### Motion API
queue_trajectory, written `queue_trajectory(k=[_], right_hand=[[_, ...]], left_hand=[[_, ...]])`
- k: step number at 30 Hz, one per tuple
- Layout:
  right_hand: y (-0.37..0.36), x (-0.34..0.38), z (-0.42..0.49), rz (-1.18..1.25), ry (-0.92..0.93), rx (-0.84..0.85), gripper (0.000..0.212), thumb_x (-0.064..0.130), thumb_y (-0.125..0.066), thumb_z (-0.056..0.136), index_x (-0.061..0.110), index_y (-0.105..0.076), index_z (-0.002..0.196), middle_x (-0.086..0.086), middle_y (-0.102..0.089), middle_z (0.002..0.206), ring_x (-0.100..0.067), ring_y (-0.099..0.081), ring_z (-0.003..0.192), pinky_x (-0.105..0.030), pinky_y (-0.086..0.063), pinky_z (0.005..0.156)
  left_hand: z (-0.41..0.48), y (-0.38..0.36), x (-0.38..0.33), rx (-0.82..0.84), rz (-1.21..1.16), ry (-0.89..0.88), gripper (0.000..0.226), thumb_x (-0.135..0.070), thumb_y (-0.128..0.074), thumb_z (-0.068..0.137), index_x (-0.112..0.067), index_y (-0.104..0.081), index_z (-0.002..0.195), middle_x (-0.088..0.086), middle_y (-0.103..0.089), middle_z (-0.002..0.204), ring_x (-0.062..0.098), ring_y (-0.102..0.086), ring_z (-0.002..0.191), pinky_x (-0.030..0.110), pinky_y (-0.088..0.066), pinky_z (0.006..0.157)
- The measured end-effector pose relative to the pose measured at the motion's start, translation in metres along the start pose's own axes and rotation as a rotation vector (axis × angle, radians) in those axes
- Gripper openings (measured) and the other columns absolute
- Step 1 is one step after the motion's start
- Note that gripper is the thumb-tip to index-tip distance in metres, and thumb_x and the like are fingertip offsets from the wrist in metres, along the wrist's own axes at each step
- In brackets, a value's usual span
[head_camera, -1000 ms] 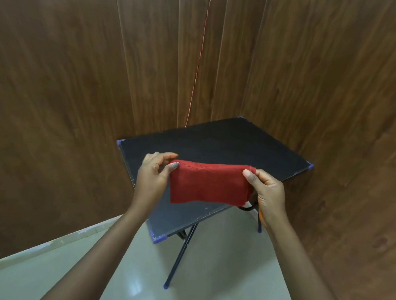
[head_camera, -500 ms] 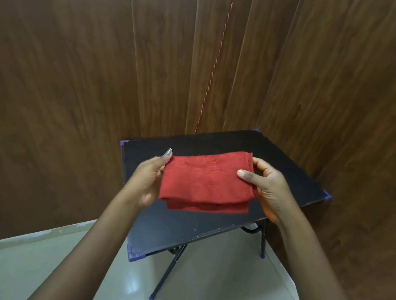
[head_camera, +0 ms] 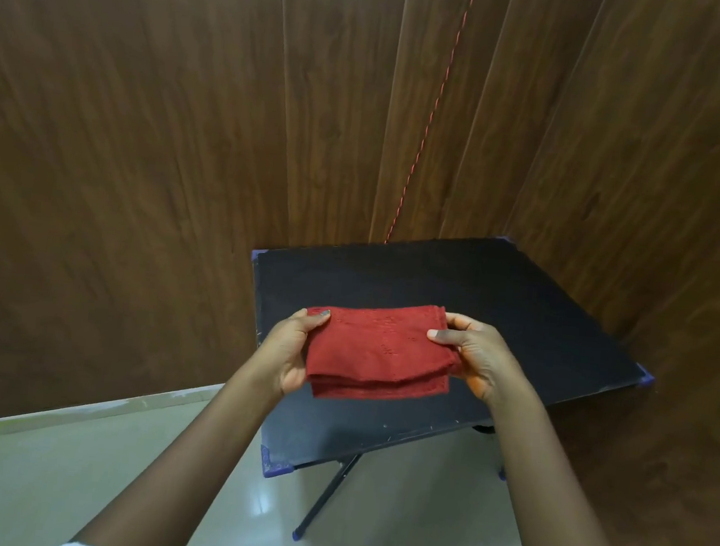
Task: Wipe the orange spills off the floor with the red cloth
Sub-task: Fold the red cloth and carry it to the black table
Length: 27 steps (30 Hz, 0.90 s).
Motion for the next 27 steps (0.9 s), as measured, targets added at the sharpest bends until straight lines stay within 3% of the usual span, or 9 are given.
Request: queue_trajectory(k=[3,7,11,14,17,19,21,24,27], right_hand=[[-0.023,-0.004,0.005,-0.152,0.114,-0.14,0.031,-0.007,-0.058,0.082,0.006,-0.066,0.108,-0.003,-0.069,0.085,-0.016,-0.064,0.071,-0.025,-0.053,0.061],[-0.069,-0.011,-0.008,-0.982,0.544,-0.453,0.038,0.007,-0.052,0.088,0.011,-0.057,0.126,-0.007,-0.058,0.116,-0.028,-0.058,0.098,-0.033,-0.044,0.076],[-0.129,-0.031,-0.032,-1.144,0.716,-0.258,0.04,0.018,-0.046,0.093,0.021,-0.048,0.133,0.001,-0.052,0.125,-0.023,-0.05,0.105,-0.033,-0.045,0.074],[-0.152,-0.046,-0.037,-1.235,0.61,-0.135,0.048,0.026,-0.041,0.097,0.023,-0.03,0.144,0.002,-0.04,0.143,-0.019,-0.037,0.12,-0.034,-0.043,0.09],[-0.157,-0.047,-0.037,-1.2,0.463,0.042,0.054,0.029,-0.04,0.096,0.026,-0.023,0.147,-0.001,-0.022,0.156,-0.022,-0.024,0.132,-0.038,-0.03,0.108],[-0.159,-0.044,-0.038,-0.909,0.399,0.233,0.046,0.02,-0.044,0.095,0.022,-0.039,0.141,-0.005,-0.032,0.151,-0.019,-0.033,0.131,-0.032,-0.034,0.107],[-0.154,-0.041,-0.04,-0.456,0.296,0.331,0.036,0.003,-0.044,0.093,0.015,-0.058,0.124,-0.014,-0.052,0.135,-0.014,-0.056,0.107,-0.025,-0.047,0.091],[-0.138,-0.047,-0.028,0.062,0.117,0.239,0.038,-0.012,-0.039,0.089,0.008,-0.062,0.111,-0.027,-0.057,0.124,-0.024,-0.059,0.104,-0.04,-0.048,0.095],[-0.122,-0.064,-0.009,-0.156,0.164,-0.037,0.023,-0.003,-0.049,0.091,0.005,-0.06,0.11,-0.015,-0.061,0.118,-0.015,-0.057,0.099,-0.021,-0.045,0.084]], left_hand=[[0.005,0.007,-0.004,-0.036,0.057,-0.052,0.007,-0.011,-0.046,0.096,-0.01,-0.053,0.097,0.01,-0.063,0.084,0.02,-0.064,0.071,0.032,-0.058,0.056],[0.008,0.007,0.0,-0.076,0.101,-0.162,0.011,-0.015,-0.042,0.098,-0.012,-0.053,0.099,0.007,-0.064,0.085,0.017,-0.063,0.074,0.027,-0.055,0.055],[0.004,0.009,0.003,-0.015,0.09,-0.204,0.016,-0.015,-0.039,0.099,-0.011,-0.053,0.106,0.008,-0.065,0.087,0.017,-0.064,0.077,0.028,-0.054,0.065],[0.004,0.024,0.003,0.045,-0.023,-0.15,0.023,-0.025,-0.041,0.099,-0.009,-0.054,0.109,0.013,-0.064,0.096,0.022,-0.064,0.089,0.034,-0.053,0.082],[0.005,0.037,0.004,0.141,-0.078,-0.071,0.042,-0.043,-0.053,0.09,-0.008,-0.053,0.114,0.018,-0.064,0.106,0.029,-0.063,0.103,0.043,-0.049,0.097],[0.006,0.044,0.005,0.156,-0.065,-0.097,0.034,-0.04,-0.065,0.08,-0.014,-0.052,0.098,0.007,-0.064,0.085,0.019,-0.067,0.082,0.034,-0.057,0.079],[0.007,0.051,0.006,0.116,-0.057,-0.116,0.03,-0.031,-0.069,0.079,-0.015,-0.051,0.097,0.002,-0.062,0.079,0.013,-0.065,0.071,0.026,-0.055,0.063],[0.012,0.068,0.009,0.023,-0.055,-0.087,0.026,-0.008,-0.063,0.083,-0.009,-0.054,0.108,0.01,-0.067,0.092,0.022,-0.066,0.079,0.033,-0.056,0.065],[0.019,0.085,0.016,-0.063,-0.101,-0.001,0.013,-0.001,-0.055,0.086,-0.012,-0.056,0.093,0.011,-0.067,0.084,0.026,-0.066,0.077,0.038,-0.056,0.068]])
Point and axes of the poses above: each hand's wrist, its own z-axis towards the middle knuckle, its own y-axis out of the back of the hand, x = y × z, the point moved 1 cm from there along z, towards the middle knuckle
